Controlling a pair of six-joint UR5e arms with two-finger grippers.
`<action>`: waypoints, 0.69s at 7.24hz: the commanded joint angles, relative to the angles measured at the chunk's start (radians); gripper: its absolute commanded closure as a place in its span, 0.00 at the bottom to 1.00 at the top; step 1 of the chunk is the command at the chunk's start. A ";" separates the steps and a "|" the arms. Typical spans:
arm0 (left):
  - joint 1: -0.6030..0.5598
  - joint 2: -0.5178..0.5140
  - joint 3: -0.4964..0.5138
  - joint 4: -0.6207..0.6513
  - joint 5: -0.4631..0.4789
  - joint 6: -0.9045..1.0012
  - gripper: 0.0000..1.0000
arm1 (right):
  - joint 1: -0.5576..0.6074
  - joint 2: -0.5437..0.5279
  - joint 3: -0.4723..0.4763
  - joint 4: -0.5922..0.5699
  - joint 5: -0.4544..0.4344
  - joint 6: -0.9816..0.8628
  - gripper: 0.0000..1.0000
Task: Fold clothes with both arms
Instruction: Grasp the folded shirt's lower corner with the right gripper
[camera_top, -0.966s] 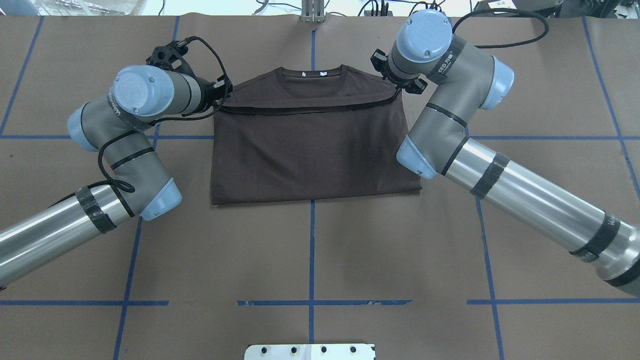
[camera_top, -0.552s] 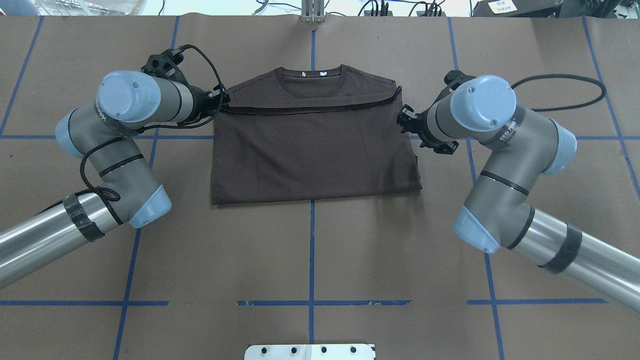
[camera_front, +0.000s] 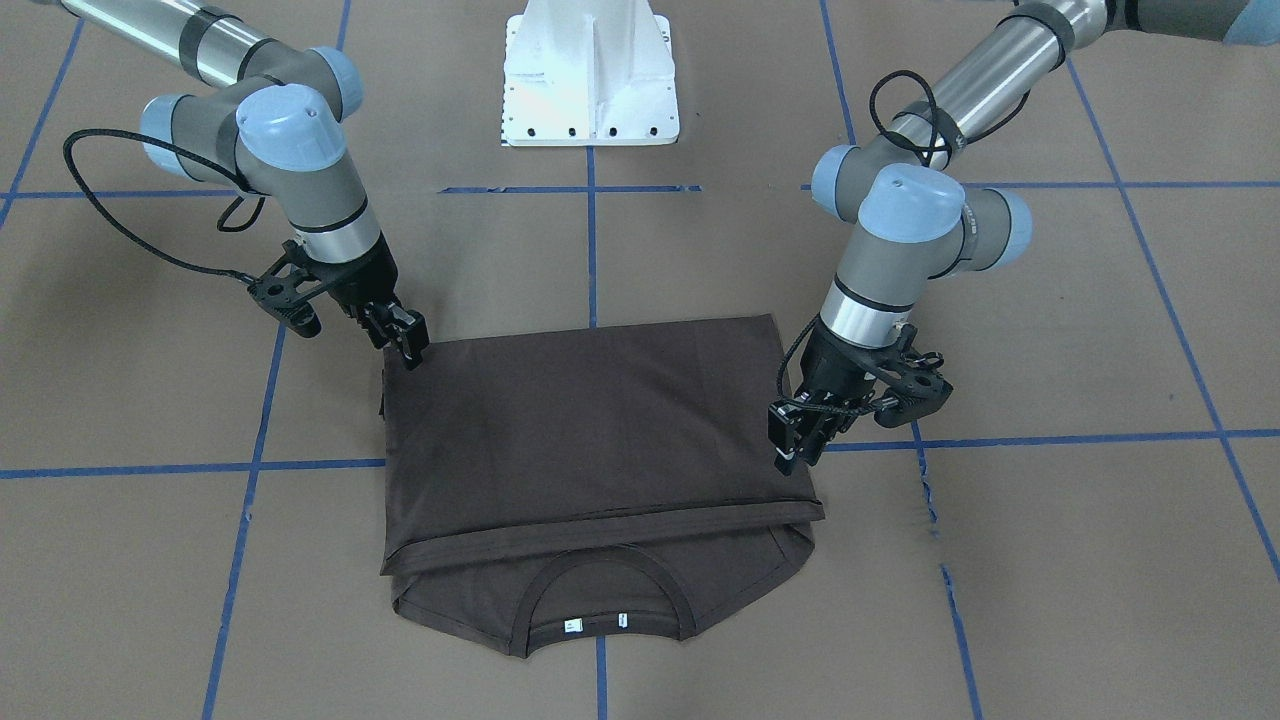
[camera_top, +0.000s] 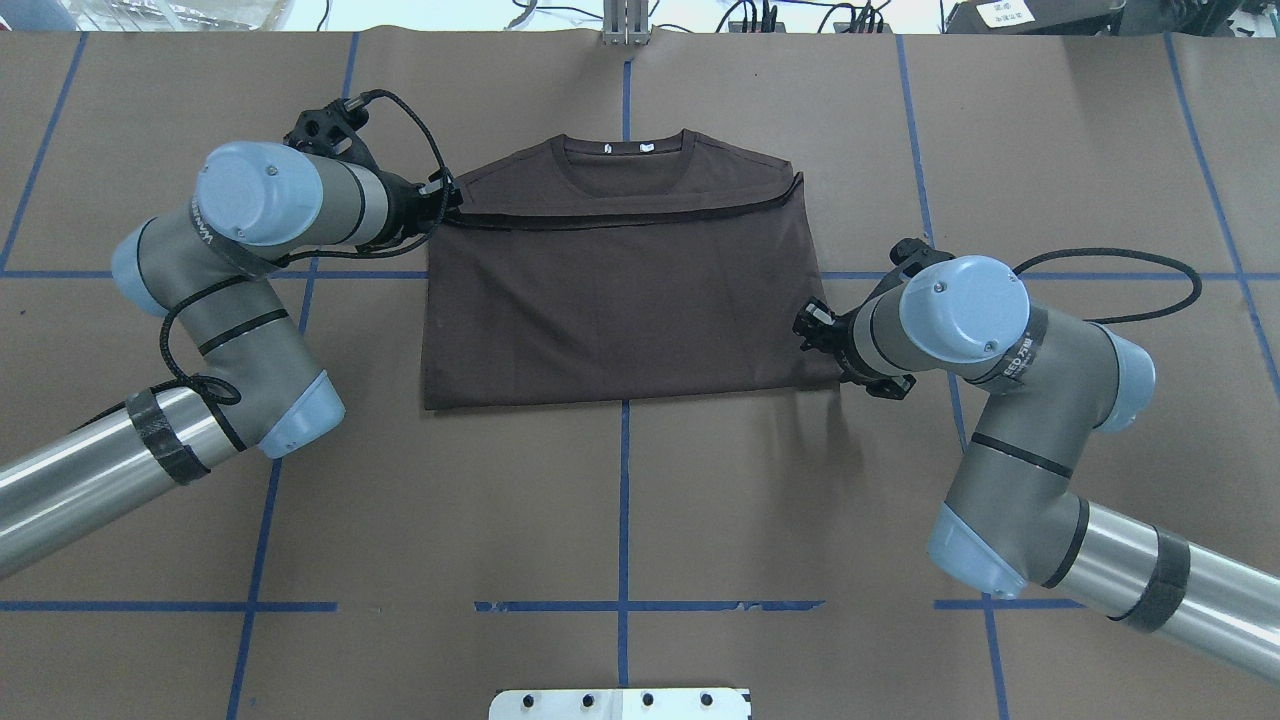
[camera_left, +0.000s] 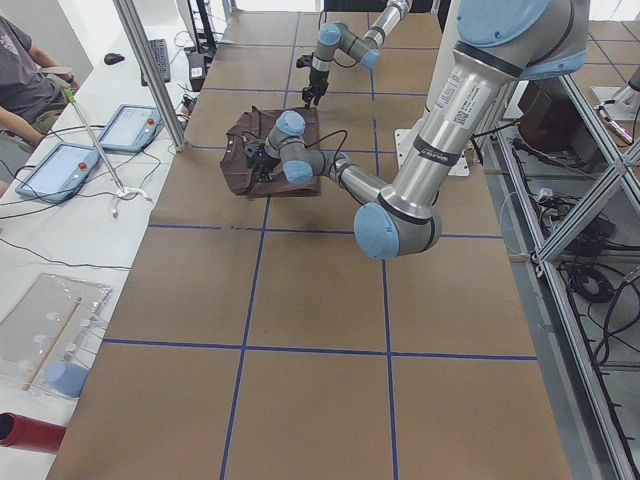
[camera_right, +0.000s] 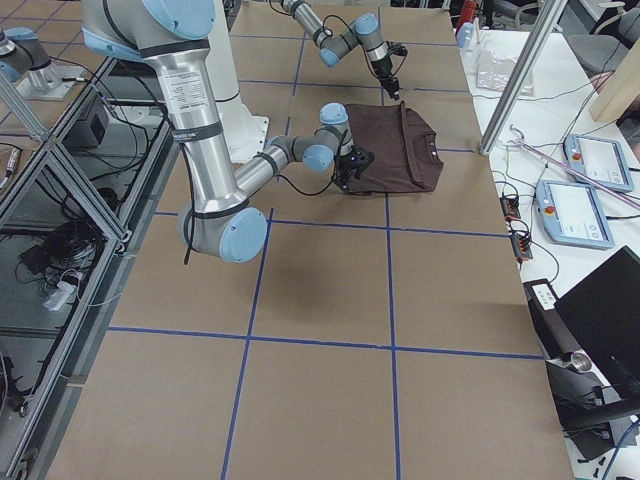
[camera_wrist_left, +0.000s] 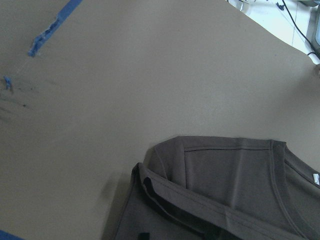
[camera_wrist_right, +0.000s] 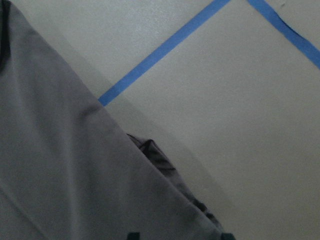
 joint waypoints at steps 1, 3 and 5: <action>0.001 -0.002 -0.002 0.000 0.002 0.000 0.54 | -0.009 -0.009 -0.005 0.000 -0.002 0.003 0.38; 0.001 -0.002 -0.002 0.000 0.002 0.001 0.54 | -0.009 -0.012 -0.005 -0.001 0.000 0.002 0.38; 0.001 -0.003 -0.004 0.000 0.002 0.000 0.54 | -0.010 -0.026 -0.002 0.000 -0.003 0.008 0.50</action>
